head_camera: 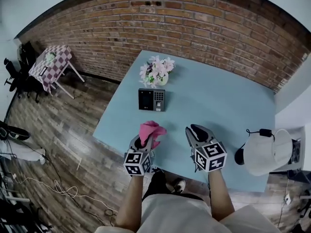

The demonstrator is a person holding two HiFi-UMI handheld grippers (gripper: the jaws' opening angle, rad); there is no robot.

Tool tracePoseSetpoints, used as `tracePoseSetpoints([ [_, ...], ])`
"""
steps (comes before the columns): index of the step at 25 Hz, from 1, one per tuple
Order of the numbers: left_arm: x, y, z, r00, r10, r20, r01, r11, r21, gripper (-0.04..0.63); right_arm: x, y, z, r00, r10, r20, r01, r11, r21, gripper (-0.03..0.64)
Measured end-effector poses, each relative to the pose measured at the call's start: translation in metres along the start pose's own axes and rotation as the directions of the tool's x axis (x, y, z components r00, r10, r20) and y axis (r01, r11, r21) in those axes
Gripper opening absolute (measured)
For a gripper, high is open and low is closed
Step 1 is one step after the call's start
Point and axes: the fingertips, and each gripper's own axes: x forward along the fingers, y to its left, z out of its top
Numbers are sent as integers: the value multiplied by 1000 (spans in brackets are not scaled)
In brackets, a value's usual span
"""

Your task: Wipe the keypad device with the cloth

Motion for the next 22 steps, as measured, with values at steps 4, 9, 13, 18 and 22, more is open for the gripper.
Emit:
tracePoseSetpoints([
  [4,-48,-14,9,1000,27,9,-28,997,71,127,-28,13,3,1000,-2,7,2,999,-51,74],
  [9,-86,-18,30,999,29,19,-31,989,146,127,-58,27,14,999,9,50,-6,998,-65,5],
  [13,-110,-23,56,999,22,42,-31,974,226,127,-72,39,29,996,6,88,3,995,-104,-9],
  [18,-160,-38,79,993,5,119,-35,967,253,127,-104,79,42,990,37,137,-18,990,-141,-8],
  [22,-208,-56,82,989,-12,145,-29,960,278,127,-142,119,46,981,60,183,-38,992,-122,-8],
])
